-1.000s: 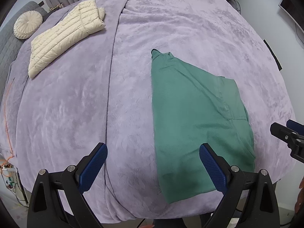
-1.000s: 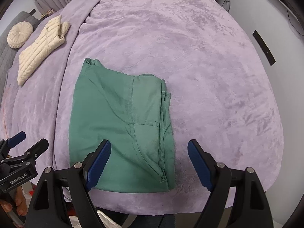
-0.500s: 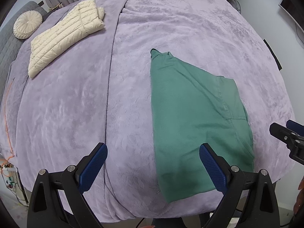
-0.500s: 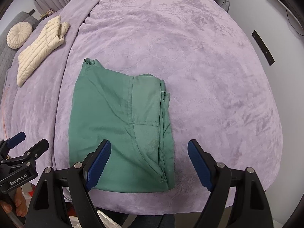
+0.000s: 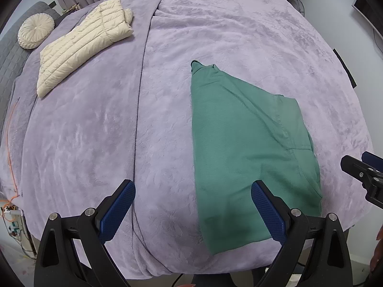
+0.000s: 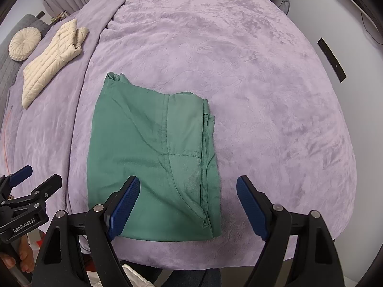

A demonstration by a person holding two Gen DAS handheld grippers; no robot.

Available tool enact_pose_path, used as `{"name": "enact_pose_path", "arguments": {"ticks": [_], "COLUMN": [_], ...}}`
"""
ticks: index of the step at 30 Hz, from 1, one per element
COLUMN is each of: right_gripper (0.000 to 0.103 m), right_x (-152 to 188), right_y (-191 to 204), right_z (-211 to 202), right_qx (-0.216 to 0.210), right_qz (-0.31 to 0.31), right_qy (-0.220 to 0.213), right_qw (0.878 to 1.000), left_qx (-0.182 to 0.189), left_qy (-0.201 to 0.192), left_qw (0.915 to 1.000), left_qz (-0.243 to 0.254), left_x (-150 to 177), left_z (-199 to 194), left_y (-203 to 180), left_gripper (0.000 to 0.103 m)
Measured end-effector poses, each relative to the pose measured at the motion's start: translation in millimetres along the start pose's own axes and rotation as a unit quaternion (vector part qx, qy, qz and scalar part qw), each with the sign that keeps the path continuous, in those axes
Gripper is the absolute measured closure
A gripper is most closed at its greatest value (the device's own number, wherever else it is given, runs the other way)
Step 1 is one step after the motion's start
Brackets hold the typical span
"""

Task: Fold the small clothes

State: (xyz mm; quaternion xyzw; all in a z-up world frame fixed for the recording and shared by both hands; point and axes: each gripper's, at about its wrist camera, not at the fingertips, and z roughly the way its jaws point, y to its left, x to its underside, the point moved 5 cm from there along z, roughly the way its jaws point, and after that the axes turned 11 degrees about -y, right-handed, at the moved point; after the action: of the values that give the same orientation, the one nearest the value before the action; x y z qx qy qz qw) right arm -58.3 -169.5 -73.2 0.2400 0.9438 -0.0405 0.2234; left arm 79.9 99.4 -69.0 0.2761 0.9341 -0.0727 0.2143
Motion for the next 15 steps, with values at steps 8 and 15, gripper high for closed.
{"name": "enact_pose_path", "arguments": {"ticks": [8,15], "right_gripper": [0.018,0.018], "right_x": [-0.6,-0.1], "right_y": [-1.3,-1.6], "right_z": [0.1,0.1], "right_qx": [-0.001,-0.001], "right_qz": [-0.002,-0.002], "right_qy": [0.000,0.001], "right_qw": [1.000,1.000], "left_qx": [0.000,0.000], "left_qy": [0.000,0.000], "left_qw": [1.0000,1.0000], "left_qz": [0.000,0.000], "left_x": [0.9,0.6], "left_z": [-0.3,-0.5], "left_y": [-0.4,-0.3], "left_gripper": [0.005,0.005]}}
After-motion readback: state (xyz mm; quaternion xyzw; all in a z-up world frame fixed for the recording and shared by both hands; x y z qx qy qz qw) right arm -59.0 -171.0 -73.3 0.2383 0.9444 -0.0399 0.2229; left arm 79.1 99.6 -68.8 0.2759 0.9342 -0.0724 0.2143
